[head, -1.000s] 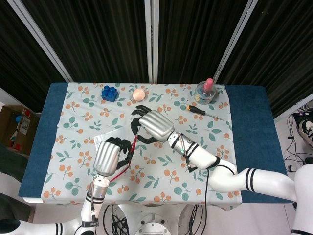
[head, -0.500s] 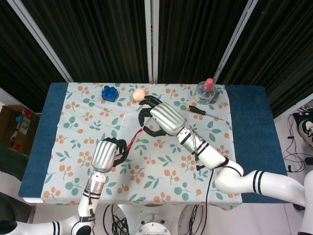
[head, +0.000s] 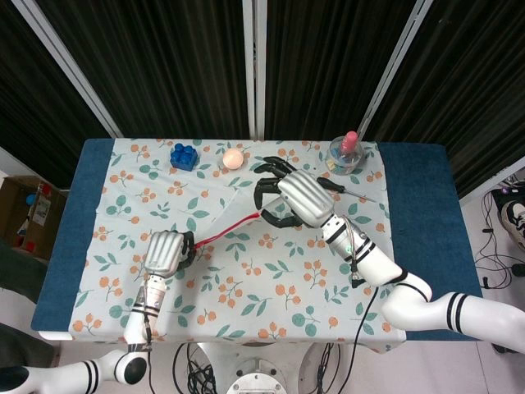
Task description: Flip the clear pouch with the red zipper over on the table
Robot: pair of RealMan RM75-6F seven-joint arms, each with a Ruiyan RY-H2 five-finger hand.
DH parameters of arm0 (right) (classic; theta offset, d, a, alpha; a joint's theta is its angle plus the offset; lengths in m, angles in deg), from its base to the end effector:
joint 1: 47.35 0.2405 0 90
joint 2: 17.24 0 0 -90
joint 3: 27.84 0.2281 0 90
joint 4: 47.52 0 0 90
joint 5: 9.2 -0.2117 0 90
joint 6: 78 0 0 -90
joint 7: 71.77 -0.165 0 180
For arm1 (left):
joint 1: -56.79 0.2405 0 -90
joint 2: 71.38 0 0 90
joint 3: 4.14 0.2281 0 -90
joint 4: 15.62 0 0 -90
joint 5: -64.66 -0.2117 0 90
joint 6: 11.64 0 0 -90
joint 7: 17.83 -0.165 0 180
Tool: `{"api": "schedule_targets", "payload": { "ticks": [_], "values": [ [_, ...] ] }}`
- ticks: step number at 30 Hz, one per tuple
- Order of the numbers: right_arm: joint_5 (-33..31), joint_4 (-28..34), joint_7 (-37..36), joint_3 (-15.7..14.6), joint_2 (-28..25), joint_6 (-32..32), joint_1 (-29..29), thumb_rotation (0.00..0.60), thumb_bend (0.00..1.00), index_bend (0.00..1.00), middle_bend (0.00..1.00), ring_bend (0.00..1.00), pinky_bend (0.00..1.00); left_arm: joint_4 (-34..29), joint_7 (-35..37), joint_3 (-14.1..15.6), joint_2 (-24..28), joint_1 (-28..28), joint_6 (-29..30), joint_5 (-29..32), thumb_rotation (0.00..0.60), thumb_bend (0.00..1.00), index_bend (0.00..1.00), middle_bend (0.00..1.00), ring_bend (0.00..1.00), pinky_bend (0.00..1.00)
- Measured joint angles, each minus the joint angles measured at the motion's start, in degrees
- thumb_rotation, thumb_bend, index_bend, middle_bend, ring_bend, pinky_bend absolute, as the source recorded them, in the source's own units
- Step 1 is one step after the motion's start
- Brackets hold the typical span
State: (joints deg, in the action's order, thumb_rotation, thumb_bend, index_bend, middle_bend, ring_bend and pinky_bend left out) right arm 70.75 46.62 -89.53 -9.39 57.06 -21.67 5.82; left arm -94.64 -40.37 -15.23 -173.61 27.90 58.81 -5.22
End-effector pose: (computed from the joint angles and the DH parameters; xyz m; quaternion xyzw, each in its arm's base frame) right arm 0.0071 -0.3651 0.0662 0.6935 -0.3706 0.5838 0.2022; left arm -0.1504 0.3019 -0.0438 -0.6460 -0.4097 -0.4159 0.4917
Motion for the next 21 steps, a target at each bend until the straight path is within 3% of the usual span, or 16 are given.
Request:
{"api": "schedule_targets", "payload": {
  "ticks": [16, 20, 21],
  "values": [
    [1.6, -2.5, -3.3, -0.9, 0.8, 1.8, -1.2, 0.6, 0.58, 0.98, 0.49, 0.19, 0.11, 5.1, -4.2, -3.3, 1.1, -1.6, -5.9, 11.2, 0.6, 0.37, 0.77, 0.66, 0.6, 0.61],
    [2.5, -3.2, -3.3, -1.2, 1.9, 3.0, -1.4, 0.6, 0.58, 0.97, 0.48, 0.19, 0.11, 3.3, -6.2, -3.7, 2.7, -1.7, -6.3, 13.1, 0.6, 0.36, 0.65, 0.61, 0.55, 0.6],
    [2.8, -3.4, -3.3, -1.4, 2.2, 3.3, -1.5, 0.6, 0.58, 0.97, 0.48, 0.19, 0.11, 2.9, -6.3, -3.8, 3.1, -1.8, -6.2, 13.5, 0.6, 0.32, 0.54, 0.57, 0.51, 0.59]
  ]
}}
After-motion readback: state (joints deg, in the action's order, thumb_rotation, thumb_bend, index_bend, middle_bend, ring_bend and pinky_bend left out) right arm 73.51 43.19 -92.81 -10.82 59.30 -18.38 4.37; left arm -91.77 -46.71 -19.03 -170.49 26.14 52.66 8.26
